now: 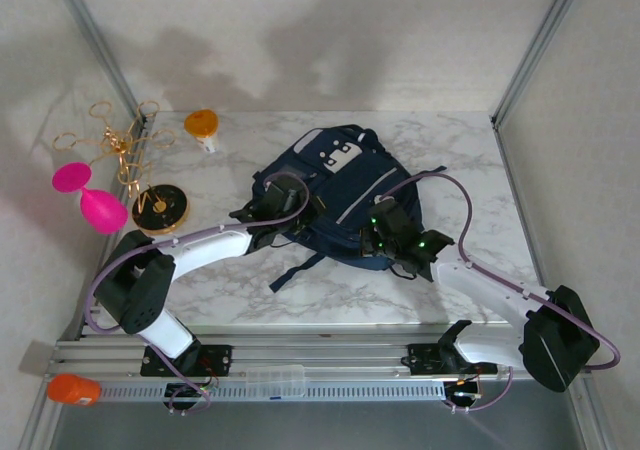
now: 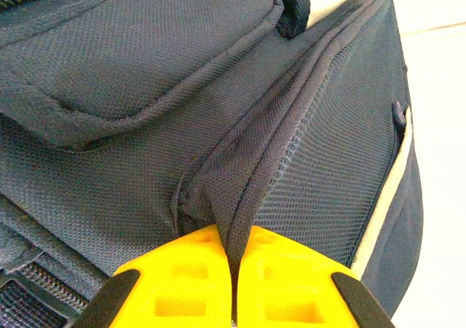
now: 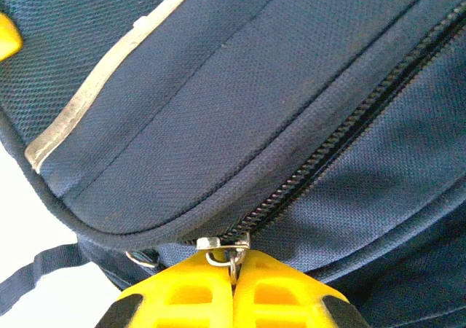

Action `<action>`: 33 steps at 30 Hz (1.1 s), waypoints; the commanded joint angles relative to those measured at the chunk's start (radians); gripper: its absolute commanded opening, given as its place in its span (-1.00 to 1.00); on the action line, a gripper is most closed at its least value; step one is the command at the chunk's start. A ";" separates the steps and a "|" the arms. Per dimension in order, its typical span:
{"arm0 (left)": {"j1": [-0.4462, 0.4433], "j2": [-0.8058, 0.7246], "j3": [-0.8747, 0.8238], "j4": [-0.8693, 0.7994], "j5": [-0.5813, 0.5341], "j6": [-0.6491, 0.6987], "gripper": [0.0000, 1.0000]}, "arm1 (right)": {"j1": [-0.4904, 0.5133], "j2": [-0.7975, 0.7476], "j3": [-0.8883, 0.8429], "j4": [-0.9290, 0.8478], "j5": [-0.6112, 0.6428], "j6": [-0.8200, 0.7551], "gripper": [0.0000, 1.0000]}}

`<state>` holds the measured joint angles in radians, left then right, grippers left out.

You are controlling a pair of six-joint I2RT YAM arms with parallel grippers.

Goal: Pack the student bag
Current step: Zip the student bag at the center of the table.

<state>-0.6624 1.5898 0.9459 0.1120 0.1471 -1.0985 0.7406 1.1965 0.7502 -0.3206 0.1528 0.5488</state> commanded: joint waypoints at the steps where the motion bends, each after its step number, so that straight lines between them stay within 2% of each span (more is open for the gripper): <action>1: 0.055 -0.033 0.005 0.022 -0.097 0.021 -1.00 | 0.014 -0.005 0.024 -0.059 0.030 0.004 -1.00; 4: 0.063 -0.027 0.007 0.017 -0.111 0.044 -1.00 | 0.013 0.001 0.037 -0.101 0.122 -0.017 -1.00; 7: 0.099 0.001 0.068 -0.069 -0.099 0.118 -1.00 | -0.004 0.000 0.051 -0.164 0.219 -0.025 -1.00; 8: 0.110 0.007 0.083 -0.081 -0.096 0.154 -1.00 | -0.009 -0.001 0.049 -0.155 0.213 -0.029 -1.00; 11: 0.134 0.037 0.160 -0.169 -0.097 0.253 -1.00 | 0.012 0.009 0.044 -0.044 0.064 -0.064 -1.00; 12: 0.136 0.041 0.174 -0.184 -0.095 0.271 -0.92 | 0.035 0.022 0.043 -0.004 0.029 -0.060 -1.00; 14: 0.134 0.022 0.160 -0.160 -0.056 0.274 -0.45 | 0.076 0.051 0.049 0.053 -0.002 -0.038 -1.00; 15: 0.132 -0.004 0.123 -0.115 -0.025 0.259 -0.21 | 0.090 0.063 0.051 0.082 -0.018 -0.025 -1.00; 19: 0.094 -0.167 -0.115 0.132 0.039 0.077 0.14 | 0.101 0.089 0.044 0.138 -0.047 0.008 -1.00; 22: 0.009 -0.245 -0.211 0.186 -0.021 -0.077 0.35 | 0.101 0.103 0.041 0.121 -0.025 0.007 -1.00; 27: -0.142 -0.213 -0.221 0.232 -0.118 -0.248 0.44 | 0.099 0.091 0.022 0.111 -0.016 0.005 -1.00; 30: -0.170 -0.149 -0.223 0.314 -0.147 -0.299 0.41 | 0.100 0.084 0.010 0.114 -0.006 0.008 -1.00; 33: -0.179 -0.099 -0.184 0.291 -0.167 -0.303 0.32 | 0.100 0.078 0.008 0.116 -0.006 0.015 -1.00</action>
<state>-0.8345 1.4517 0.7361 0.3660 0.0505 -1.3388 0.8291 1.2949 0.7727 -0.2272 0.1387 0.5472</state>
